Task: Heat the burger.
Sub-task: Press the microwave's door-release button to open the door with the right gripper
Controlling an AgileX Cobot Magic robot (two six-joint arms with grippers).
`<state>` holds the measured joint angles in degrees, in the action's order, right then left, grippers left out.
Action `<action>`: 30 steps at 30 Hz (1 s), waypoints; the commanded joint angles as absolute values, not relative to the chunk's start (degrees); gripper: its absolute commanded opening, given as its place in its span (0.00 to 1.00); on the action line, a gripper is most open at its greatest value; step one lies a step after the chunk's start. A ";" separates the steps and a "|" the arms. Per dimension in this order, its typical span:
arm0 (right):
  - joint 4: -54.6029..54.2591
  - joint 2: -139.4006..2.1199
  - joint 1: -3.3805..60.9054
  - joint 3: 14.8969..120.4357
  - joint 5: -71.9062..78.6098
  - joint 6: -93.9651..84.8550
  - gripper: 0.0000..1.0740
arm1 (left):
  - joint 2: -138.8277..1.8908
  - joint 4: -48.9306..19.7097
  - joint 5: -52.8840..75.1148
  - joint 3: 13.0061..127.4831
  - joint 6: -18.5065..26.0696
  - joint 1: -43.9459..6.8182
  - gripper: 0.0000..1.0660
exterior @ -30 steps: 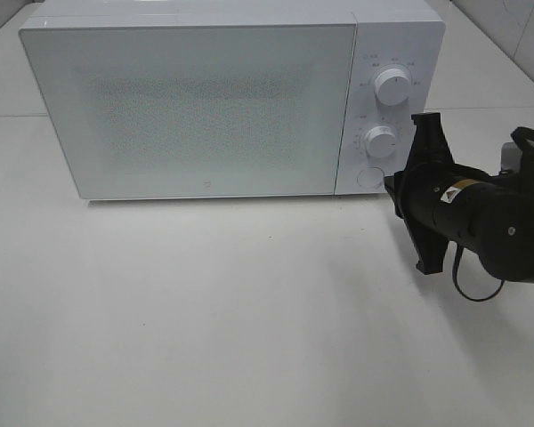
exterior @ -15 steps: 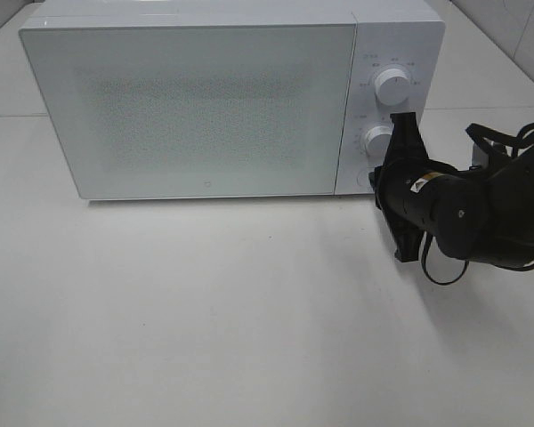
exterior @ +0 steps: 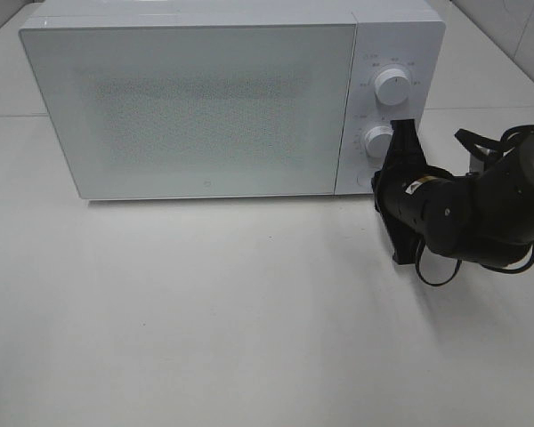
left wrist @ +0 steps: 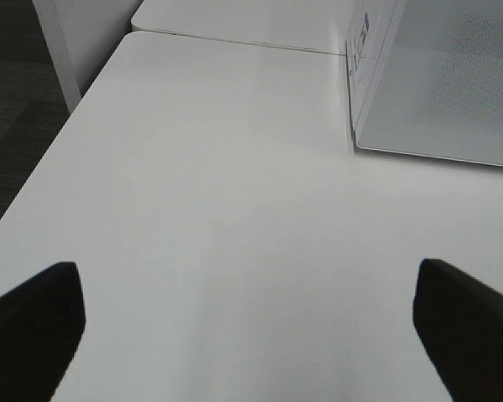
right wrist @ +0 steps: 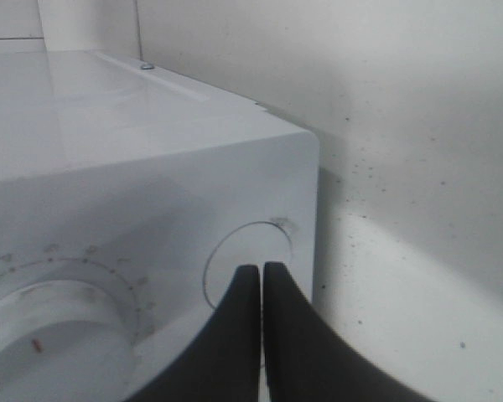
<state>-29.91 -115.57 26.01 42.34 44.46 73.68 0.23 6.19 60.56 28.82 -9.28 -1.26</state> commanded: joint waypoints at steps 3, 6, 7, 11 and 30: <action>-29.97 -116.71 26.07 44.81 44.86 70.93 0.01 | 1.43 5.96 59.82 28.82 -9.45 -1.66 0.94; -29.91 -117.86 26.07 46.41 44.86 70.87 0.00 | 1.43 5.96 59.82 28.82 -9.45 -1.66 0.94; -29.91 -118.14 26.07 46.75 44.92 70.82 0.00 | 1.43 5.96 59.82 28.82 -9.45 -1.66 0.94; -30.42 -118.32 26.07 47.27 47.21 69.33 0.00 | 1.43 5.96 59.82 28.82 -9.45 -1.66 0.94; -33.00 -119.40 26.07 49.56 60.50 67.95 0.00 | 1.43 5.96 59.82 28.82 -9.45 -1.66 0.94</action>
